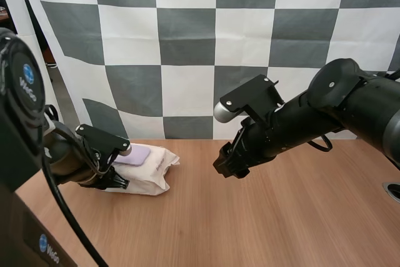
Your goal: Open the wet wipes lid
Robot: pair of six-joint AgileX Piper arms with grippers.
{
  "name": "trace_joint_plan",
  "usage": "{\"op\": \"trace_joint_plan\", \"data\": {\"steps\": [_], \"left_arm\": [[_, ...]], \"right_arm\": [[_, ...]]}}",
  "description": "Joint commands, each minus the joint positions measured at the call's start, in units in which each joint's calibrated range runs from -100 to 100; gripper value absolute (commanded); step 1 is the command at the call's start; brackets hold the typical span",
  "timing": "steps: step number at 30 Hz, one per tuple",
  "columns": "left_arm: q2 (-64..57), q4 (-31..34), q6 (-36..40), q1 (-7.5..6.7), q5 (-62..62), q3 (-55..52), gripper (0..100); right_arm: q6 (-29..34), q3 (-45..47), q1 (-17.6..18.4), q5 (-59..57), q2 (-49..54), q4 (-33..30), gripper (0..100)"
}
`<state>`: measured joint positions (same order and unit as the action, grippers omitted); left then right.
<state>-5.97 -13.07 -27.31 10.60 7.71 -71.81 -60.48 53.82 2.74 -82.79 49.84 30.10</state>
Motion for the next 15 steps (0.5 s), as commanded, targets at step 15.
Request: {"op": "trace_joint_plan", "data": {"steps": [15], "left_arm": [[-7.4, 0.0, -0.2, 0.8, -2.2, 0.0, 0]], "right_arm": [[0.4, -0.1, 0.0, -0.4, 0.0, 0.0, 100]]}}
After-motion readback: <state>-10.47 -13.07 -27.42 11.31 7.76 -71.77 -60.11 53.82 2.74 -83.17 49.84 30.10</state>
